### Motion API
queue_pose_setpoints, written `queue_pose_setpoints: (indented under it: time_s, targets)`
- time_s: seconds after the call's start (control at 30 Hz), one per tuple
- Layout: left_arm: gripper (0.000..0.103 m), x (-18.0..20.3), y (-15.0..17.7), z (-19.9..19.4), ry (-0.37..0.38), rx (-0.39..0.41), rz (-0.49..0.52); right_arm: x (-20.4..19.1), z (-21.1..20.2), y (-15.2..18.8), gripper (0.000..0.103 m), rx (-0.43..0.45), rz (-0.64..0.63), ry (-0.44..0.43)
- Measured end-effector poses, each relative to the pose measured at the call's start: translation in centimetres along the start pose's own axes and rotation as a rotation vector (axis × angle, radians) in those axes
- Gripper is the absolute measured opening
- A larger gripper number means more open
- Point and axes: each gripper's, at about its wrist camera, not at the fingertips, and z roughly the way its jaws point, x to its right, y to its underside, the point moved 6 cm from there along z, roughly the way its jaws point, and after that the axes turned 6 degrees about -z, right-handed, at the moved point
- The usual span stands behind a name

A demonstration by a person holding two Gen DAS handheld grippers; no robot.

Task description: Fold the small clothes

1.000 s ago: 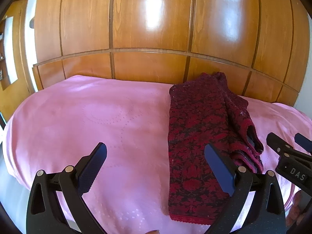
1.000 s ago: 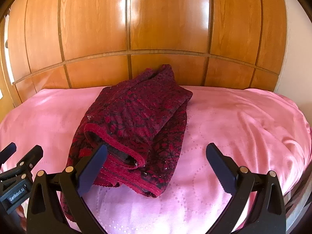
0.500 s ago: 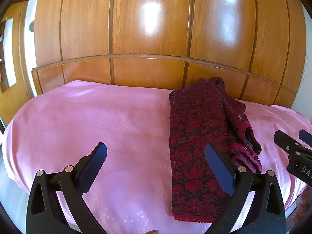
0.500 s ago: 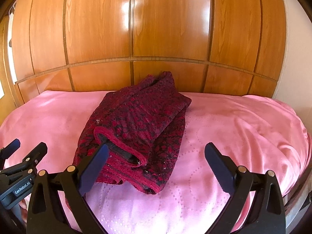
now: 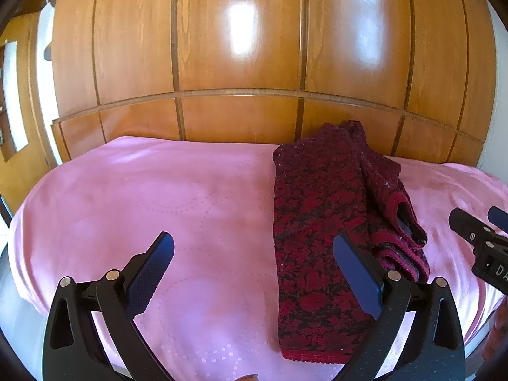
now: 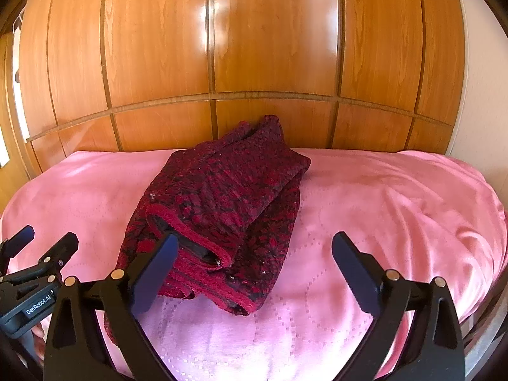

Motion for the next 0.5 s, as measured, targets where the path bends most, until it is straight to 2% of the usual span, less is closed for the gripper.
queue_pose_setpoints:
  time_s: [0.5]
  targets:
    - [0.099, 0.9, 0.7, 2.6, -0.014, -0.065, 0.038, 0.1, 0.9, -1.0, 0.096, 0.016, -0.007, -0.064]
